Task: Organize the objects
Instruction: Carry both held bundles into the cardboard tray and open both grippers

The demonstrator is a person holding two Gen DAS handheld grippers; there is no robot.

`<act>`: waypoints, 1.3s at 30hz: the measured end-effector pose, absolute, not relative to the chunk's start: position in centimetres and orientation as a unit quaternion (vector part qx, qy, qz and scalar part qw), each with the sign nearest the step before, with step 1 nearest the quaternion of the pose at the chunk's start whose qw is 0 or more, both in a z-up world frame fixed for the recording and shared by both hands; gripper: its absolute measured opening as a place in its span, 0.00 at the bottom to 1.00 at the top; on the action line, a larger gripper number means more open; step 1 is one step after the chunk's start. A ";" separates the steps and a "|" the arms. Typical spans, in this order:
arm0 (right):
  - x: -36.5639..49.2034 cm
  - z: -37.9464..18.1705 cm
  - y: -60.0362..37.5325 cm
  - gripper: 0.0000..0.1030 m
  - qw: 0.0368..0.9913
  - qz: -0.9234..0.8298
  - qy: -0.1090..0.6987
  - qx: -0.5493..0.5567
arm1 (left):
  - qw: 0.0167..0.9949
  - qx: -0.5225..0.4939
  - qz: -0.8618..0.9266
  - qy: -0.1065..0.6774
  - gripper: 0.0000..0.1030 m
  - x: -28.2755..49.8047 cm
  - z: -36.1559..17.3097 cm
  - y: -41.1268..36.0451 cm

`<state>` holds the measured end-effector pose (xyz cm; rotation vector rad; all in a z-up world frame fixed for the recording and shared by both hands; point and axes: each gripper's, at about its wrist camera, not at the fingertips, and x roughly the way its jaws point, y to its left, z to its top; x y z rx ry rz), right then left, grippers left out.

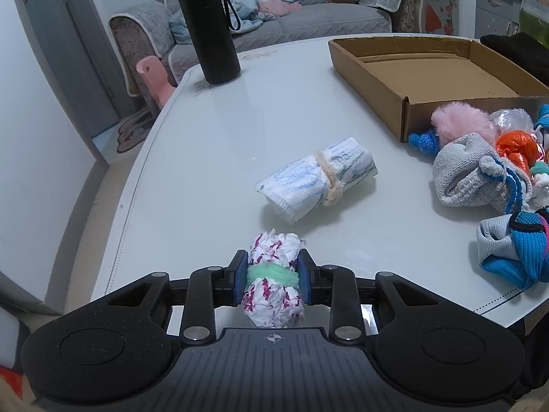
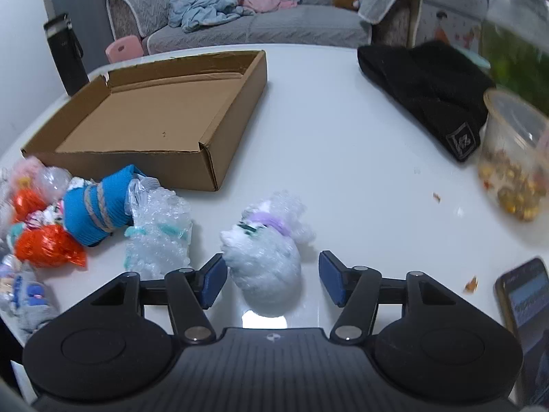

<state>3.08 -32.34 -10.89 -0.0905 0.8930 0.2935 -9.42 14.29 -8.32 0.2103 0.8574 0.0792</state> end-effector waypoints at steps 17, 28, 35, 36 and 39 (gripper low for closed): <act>4.4 -3.9 -33.0 0.33 0.908 0.172 0.381 -0.020 | 0.934 0.076 0.042 0.347 0.32 -6.8 0.3 14.1; 13.3 3.0 -21.7 0.33 0.897 0.285 0.336 -0.020 | 0.935 0.074 -0.028 0.346 0.32 8.5 4.4 4.2; 17.1 -0.1 -15.1 0.33 0.876 0.302 0.373 -0.043 | 0.924 0.054 -0.054 0.374 0.32 15.8 0.0 0.4; 17.5 -0.7 -14.4 0.33 0.873 0.304 0.379 -0.048 | 0.922 0.056 -0.054 0.380 0.32 16.5 -0.7 0.2; 18.9 -2.6 -12.9 0.33 0.866 0.300 0.396 -0.061 | 0.916 0.051 -0.045 0.396 0.32 18.7 -2.7 0.3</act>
